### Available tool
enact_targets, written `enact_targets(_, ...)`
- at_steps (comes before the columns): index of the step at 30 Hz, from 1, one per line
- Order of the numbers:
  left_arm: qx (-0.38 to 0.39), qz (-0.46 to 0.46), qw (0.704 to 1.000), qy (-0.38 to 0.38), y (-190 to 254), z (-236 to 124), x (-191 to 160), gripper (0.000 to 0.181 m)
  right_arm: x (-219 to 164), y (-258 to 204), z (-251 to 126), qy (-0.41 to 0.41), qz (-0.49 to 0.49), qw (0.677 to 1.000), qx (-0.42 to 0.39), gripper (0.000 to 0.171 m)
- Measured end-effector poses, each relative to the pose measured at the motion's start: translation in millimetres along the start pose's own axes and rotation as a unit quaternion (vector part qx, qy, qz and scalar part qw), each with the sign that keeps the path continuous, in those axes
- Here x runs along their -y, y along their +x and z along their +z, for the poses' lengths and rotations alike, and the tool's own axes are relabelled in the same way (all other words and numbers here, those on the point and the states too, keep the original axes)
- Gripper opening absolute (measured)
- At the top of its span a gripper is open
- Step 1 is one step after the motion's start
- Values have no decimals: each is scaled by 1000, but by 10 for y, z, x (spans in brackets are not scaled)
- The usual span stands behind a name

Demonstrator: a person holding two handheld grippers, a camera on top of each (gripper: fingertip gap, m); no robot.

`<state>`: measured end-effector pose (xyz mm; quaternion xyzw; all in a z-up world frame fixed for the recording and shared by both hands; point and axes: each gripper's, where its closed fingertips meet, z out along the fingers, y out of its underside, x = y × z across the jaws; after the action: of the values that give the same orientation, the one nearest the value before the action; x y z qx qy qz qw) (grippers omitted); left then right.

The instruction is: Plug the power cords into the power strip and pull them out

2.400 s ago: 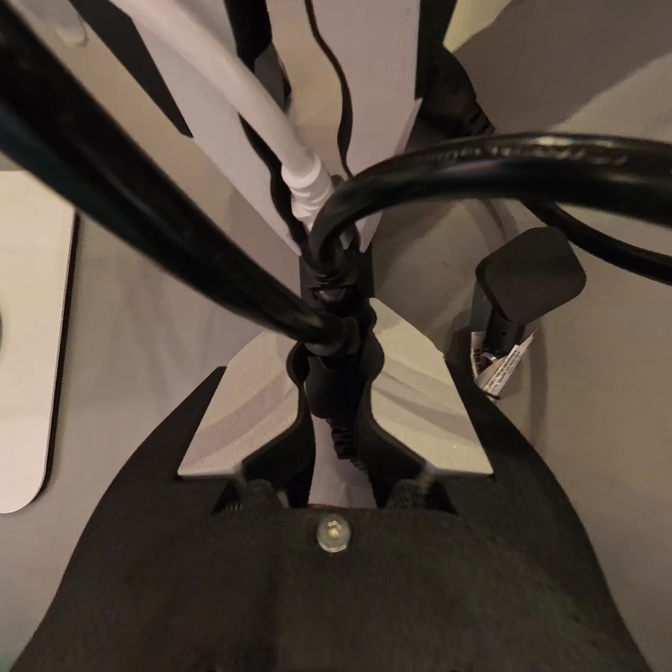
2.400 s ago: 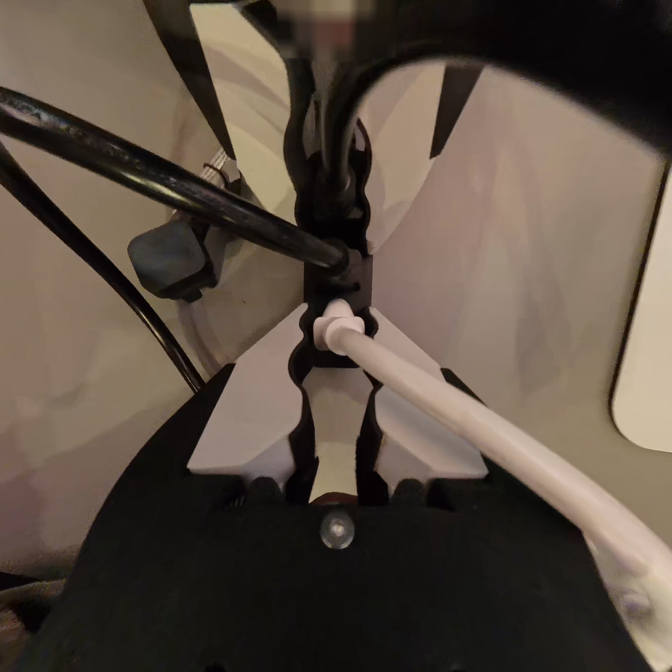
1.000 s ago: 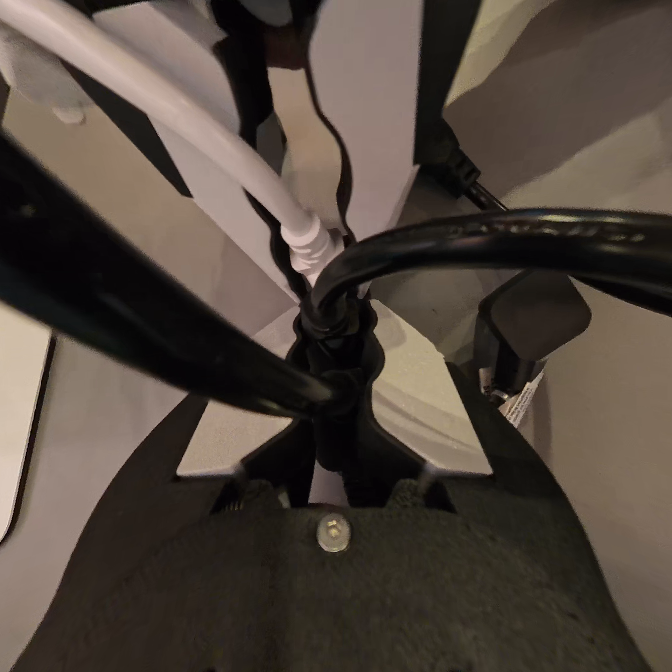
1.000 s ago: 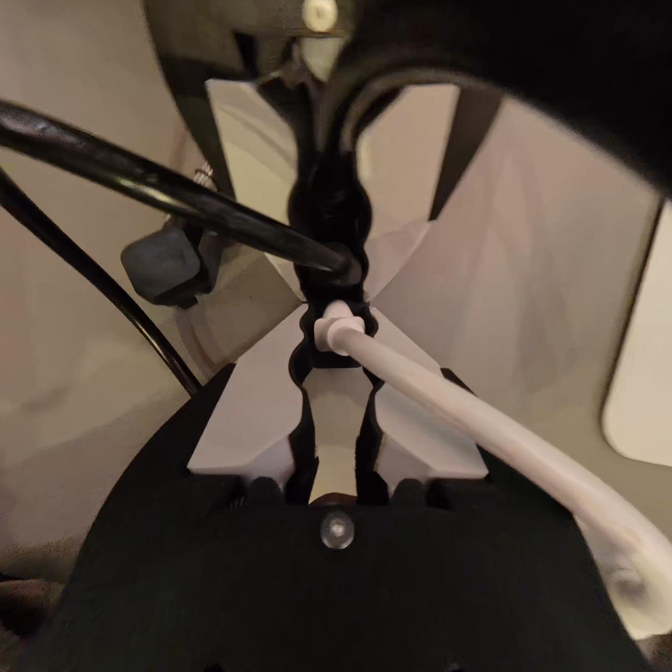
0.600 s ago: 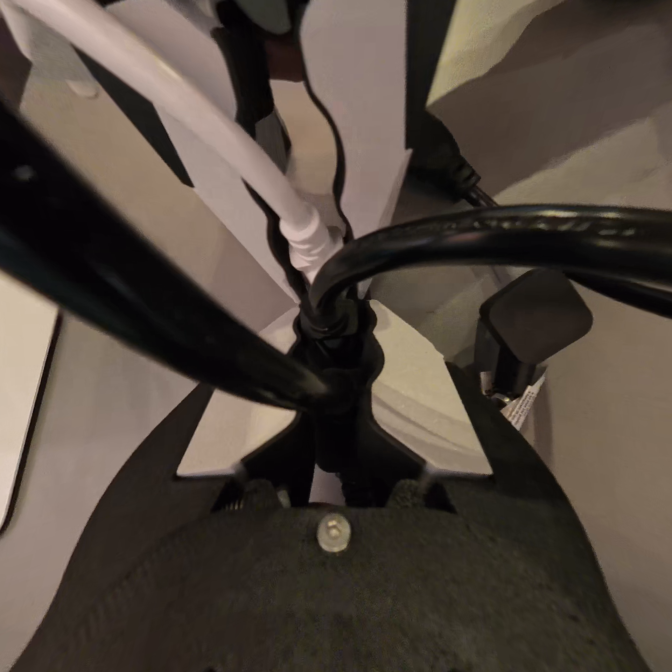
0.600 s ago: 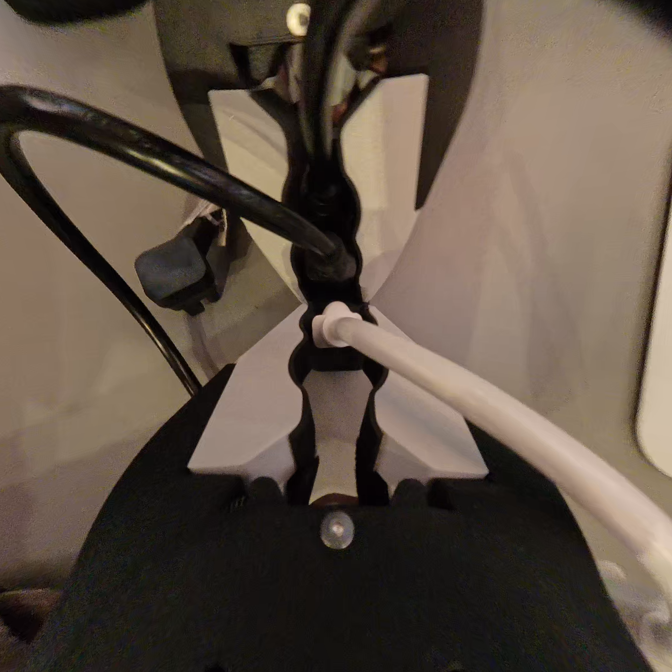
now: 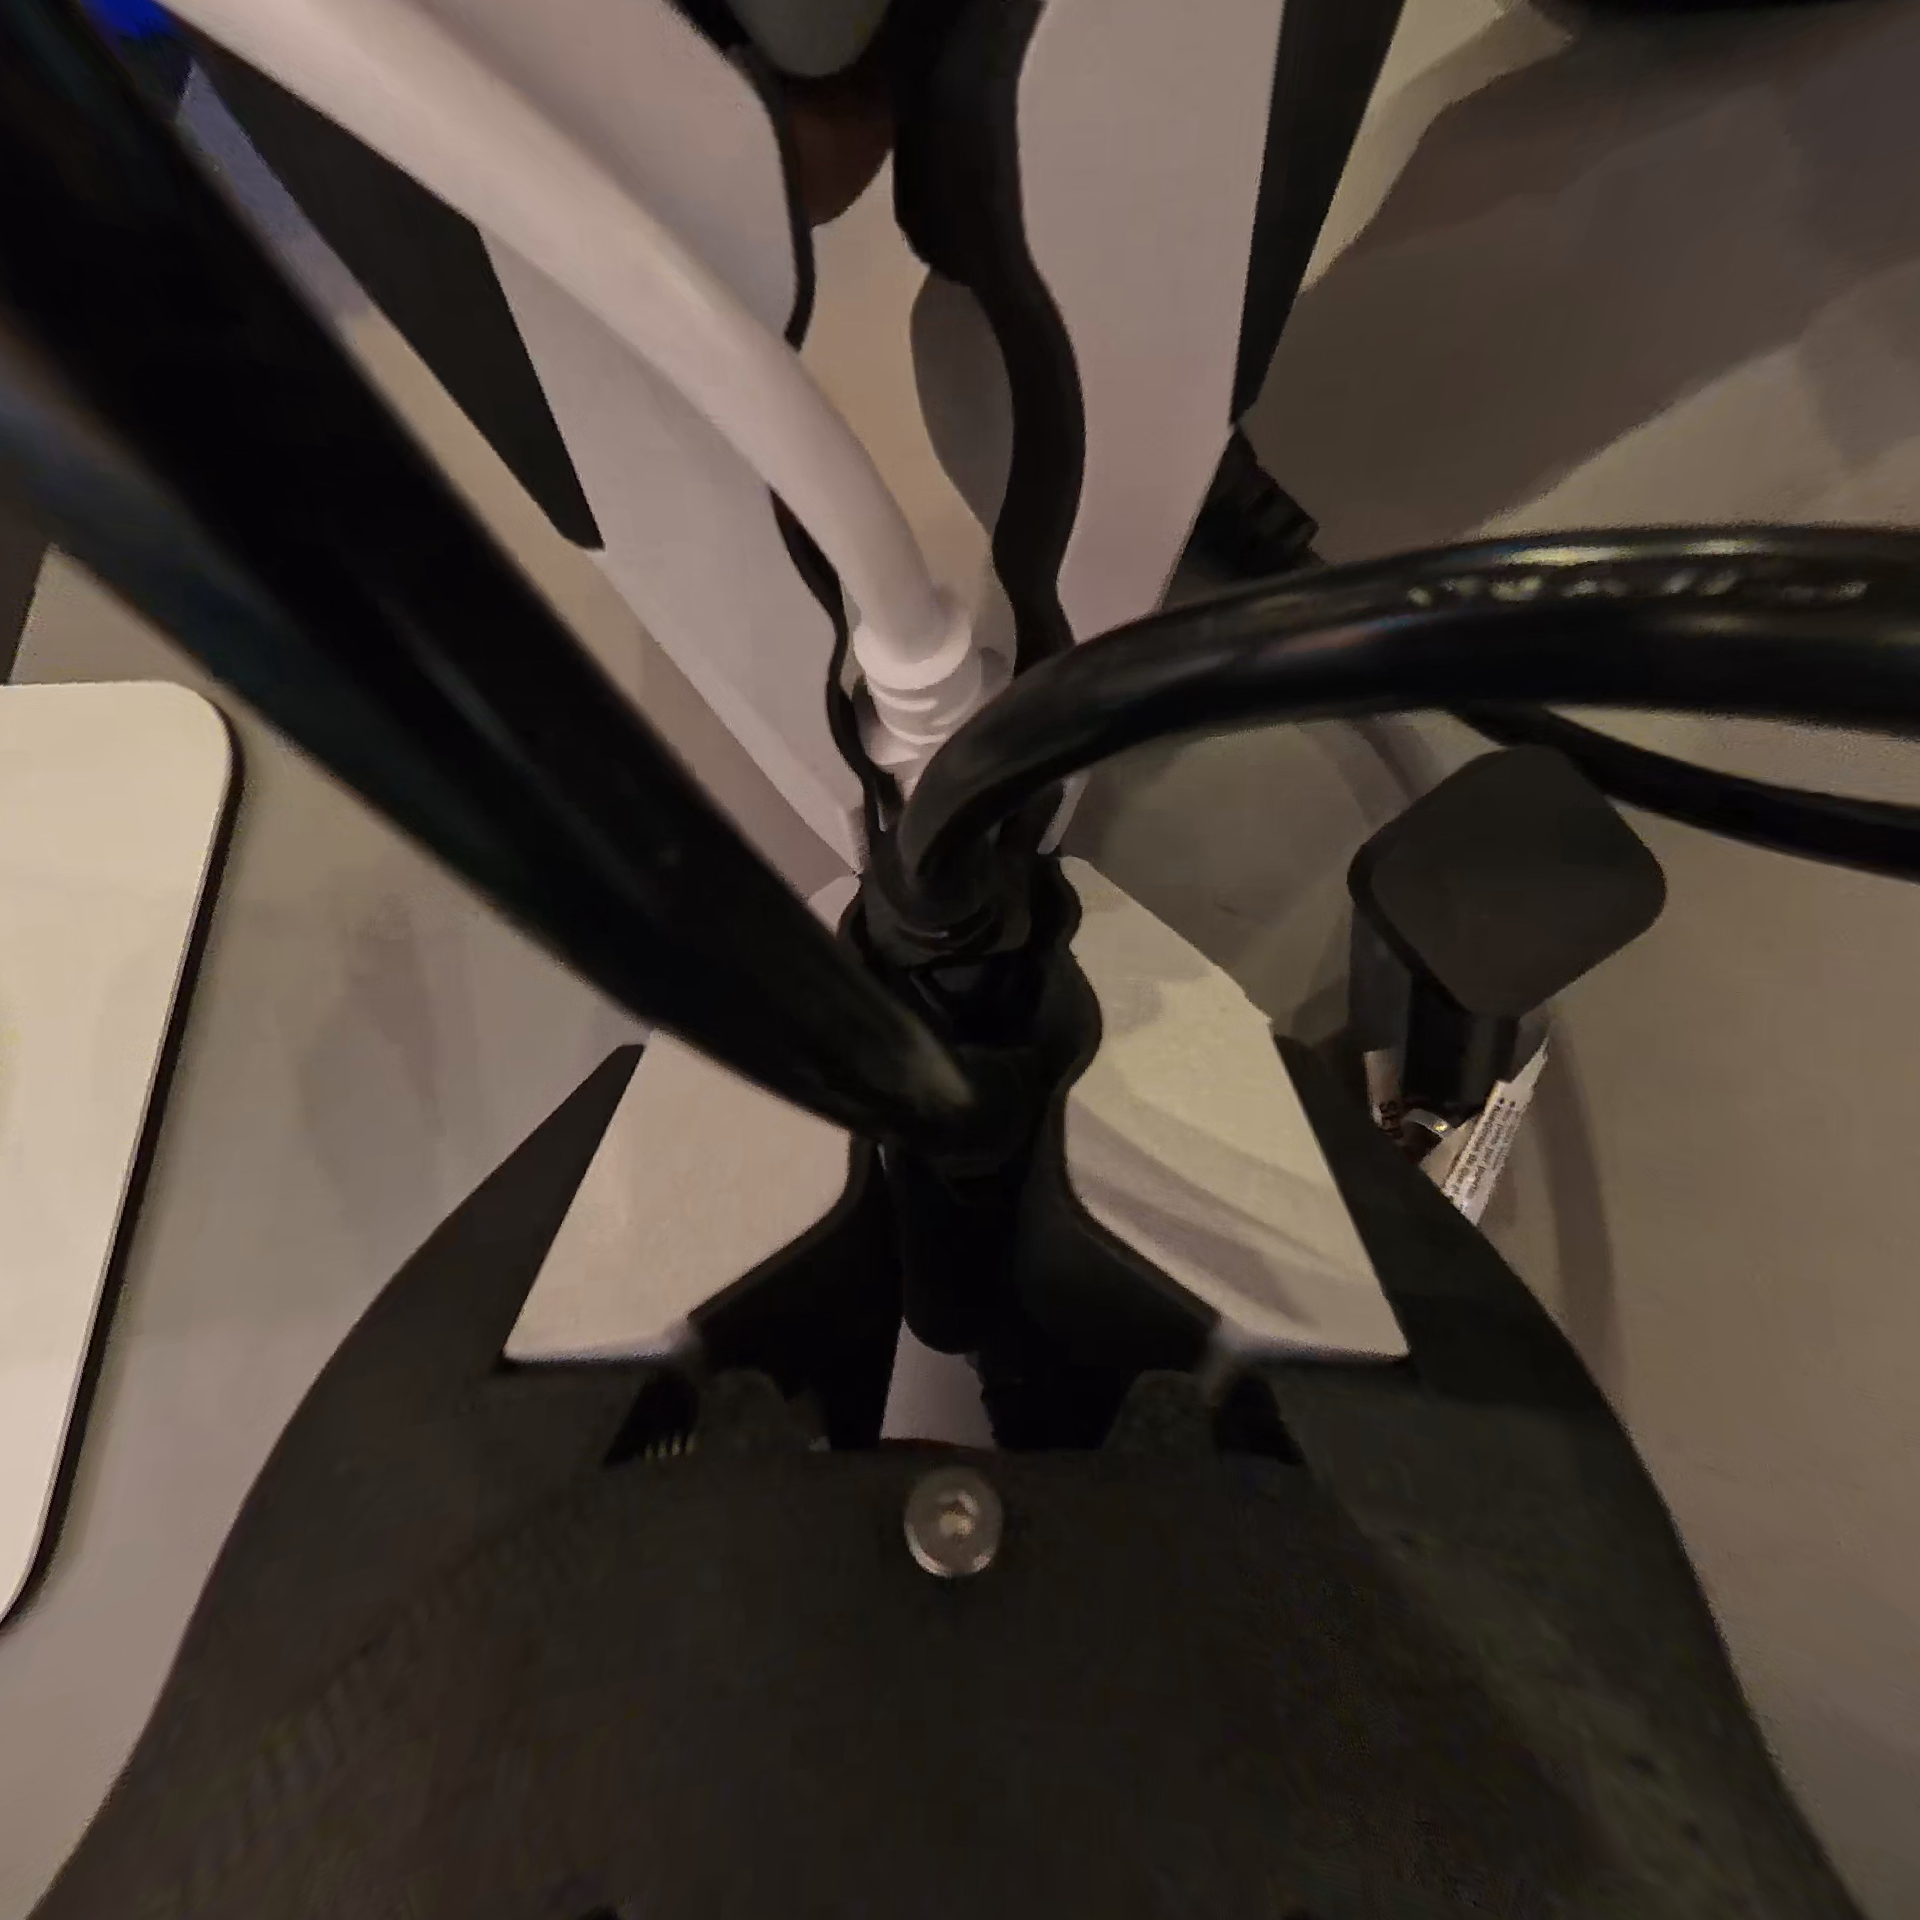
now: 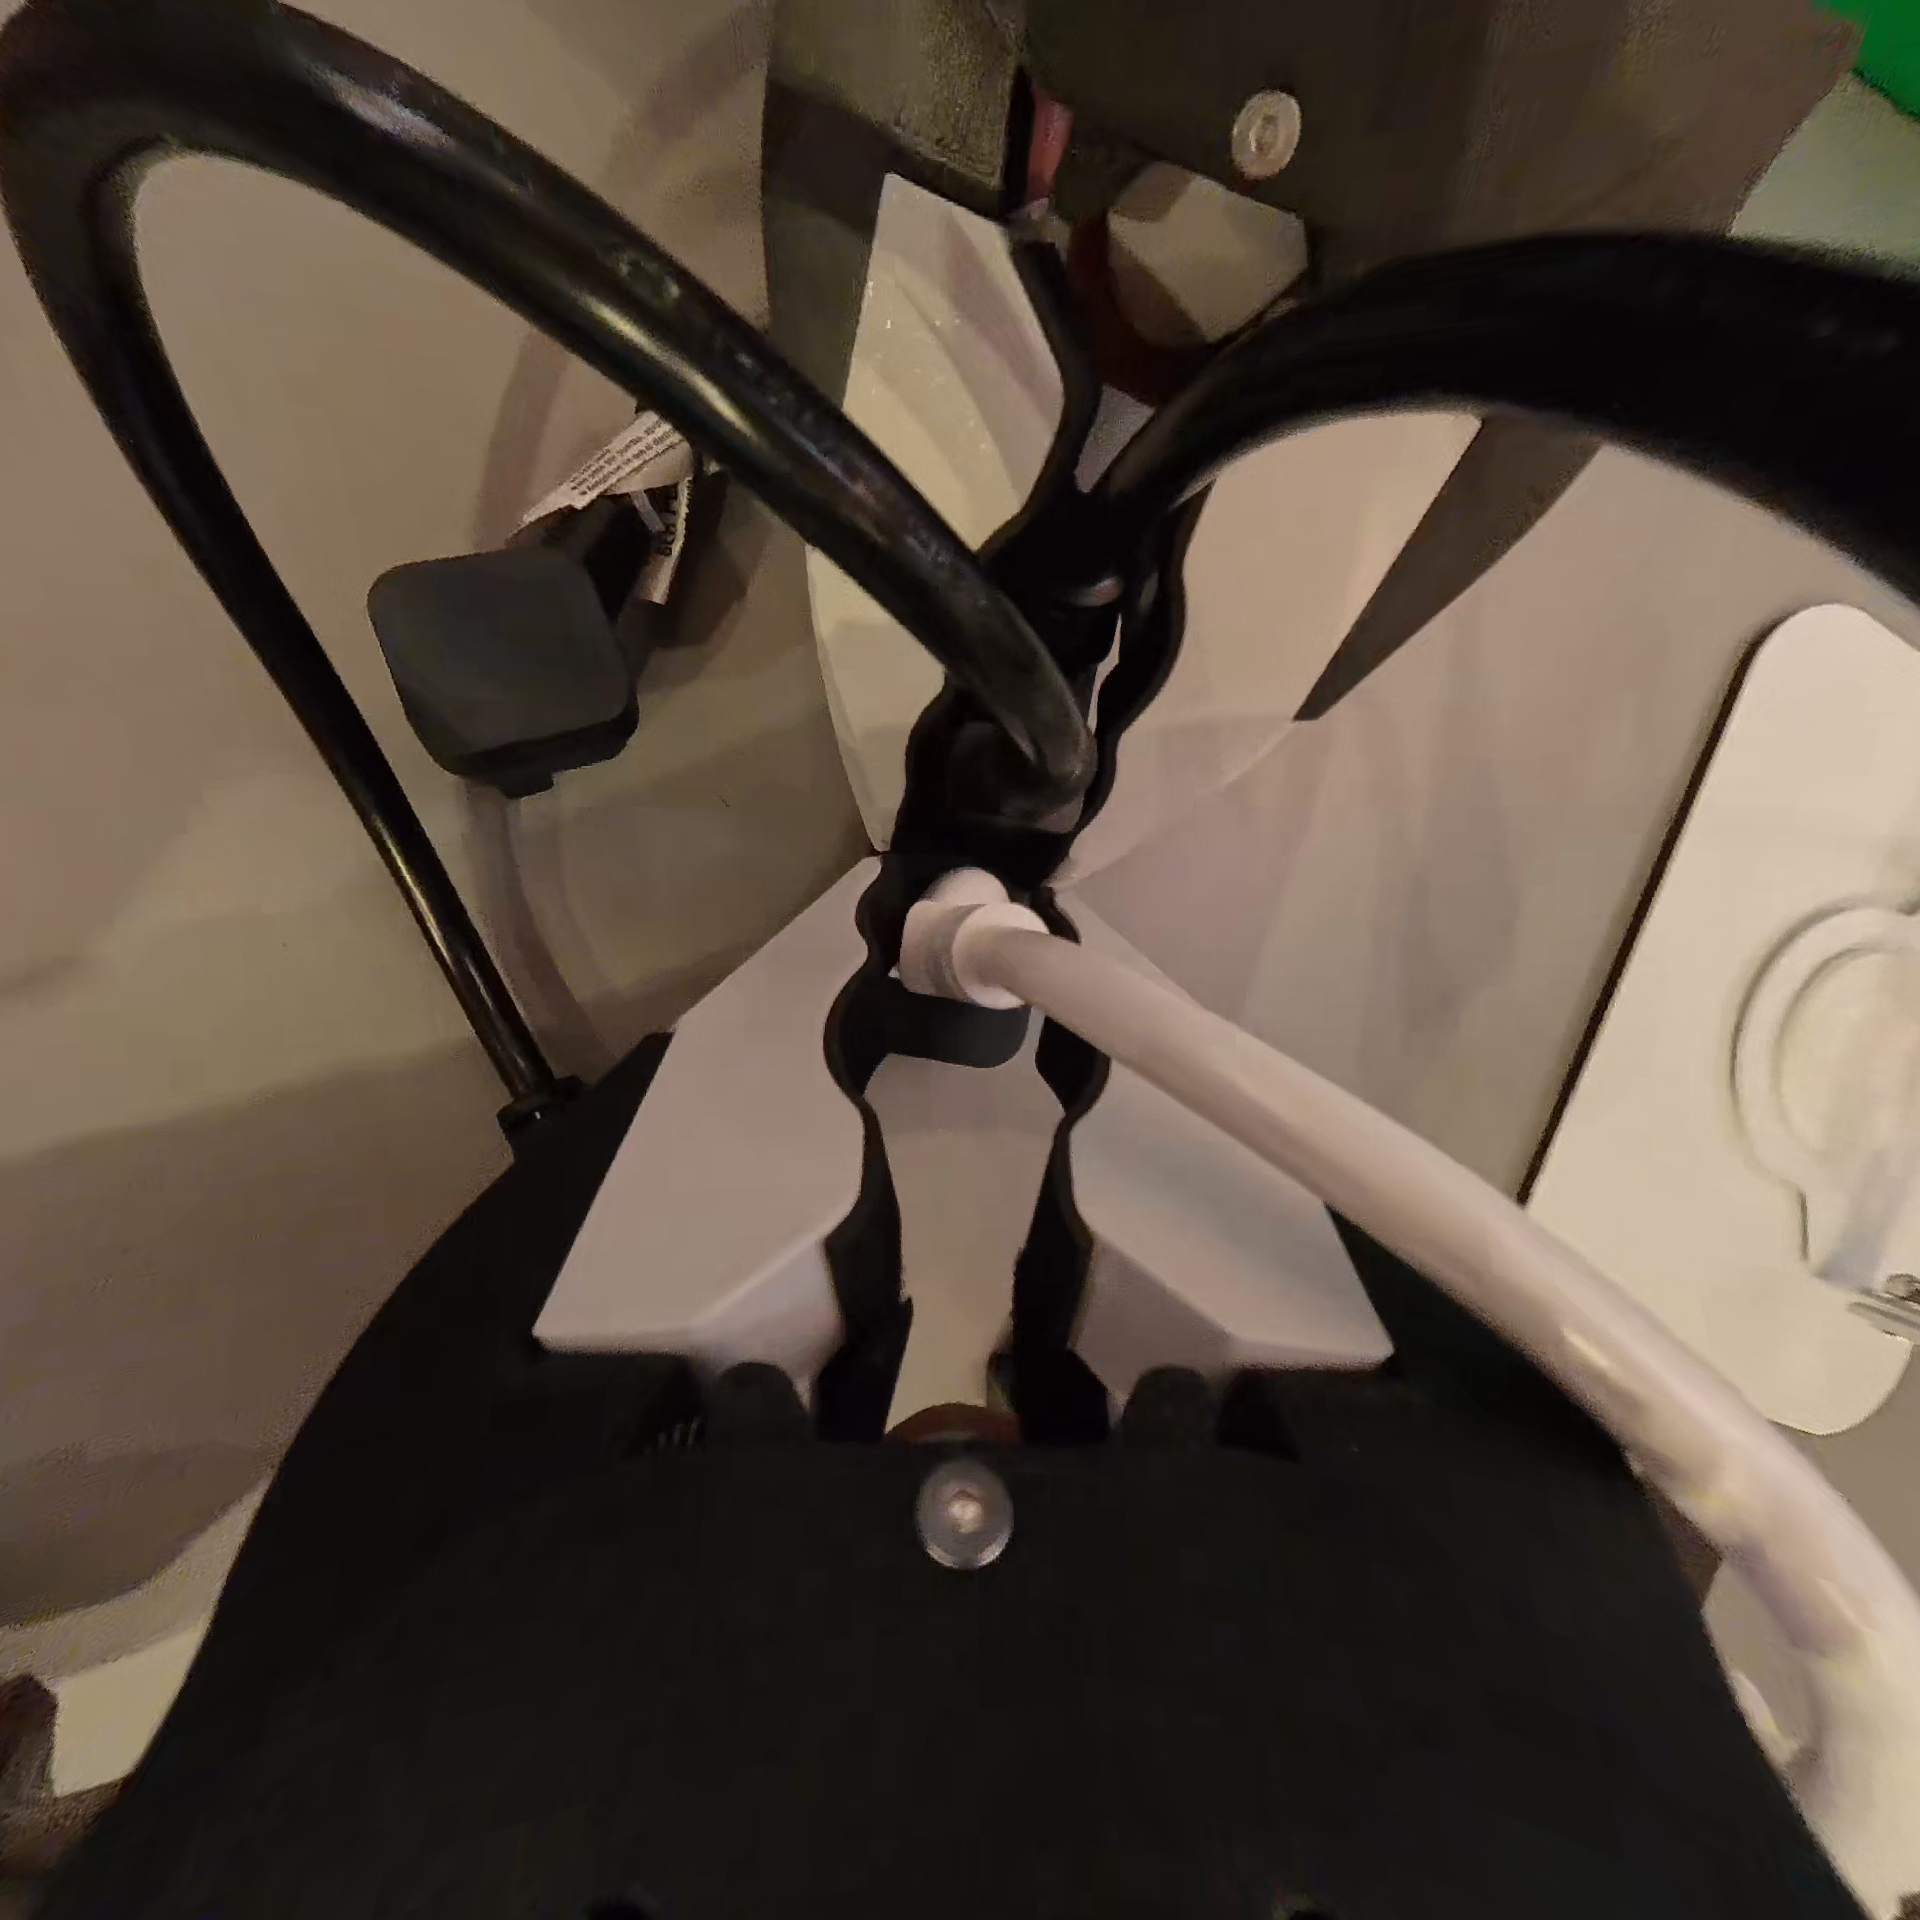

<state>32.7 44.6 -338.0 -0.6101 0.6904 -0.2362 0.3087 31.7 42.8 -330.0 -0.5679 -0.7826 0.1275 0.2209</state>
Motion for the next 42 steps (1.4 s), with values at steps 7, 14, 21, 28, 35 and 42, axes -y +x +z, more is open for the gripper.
enact_targets(7, 12, -5, 1000, -11, -32, 14, -9, 29, -2, 49, 4, 86, 120, 987, 57, 20)
enact_targets(14, 11, -11, 1000, 1, -52, 23, 17, 30, -13, 51, -35, 76, 82, 993, 36, 20)
enact_targets(21, 8, -3, 1000, -13, -27, 44, 18, 27, -39, 10, -15, 70, 94, 992, 50, 22)
enact_targets(28, -22, 19, 999, -23, 63, 41, 17, 26, -103, -82, 175, -7, 84, 994, 64, 42)
enact_targets(35, -38, 27, 999, -20, 67, -9, -7, 26, -84, -86, 84, -27, 102, 989, 102, 35)
enact_targets(42, -59, 34, 997, -32, 62, -51, -60, 27, -30, -44, 63, -14, 115, 990, 81, 23)
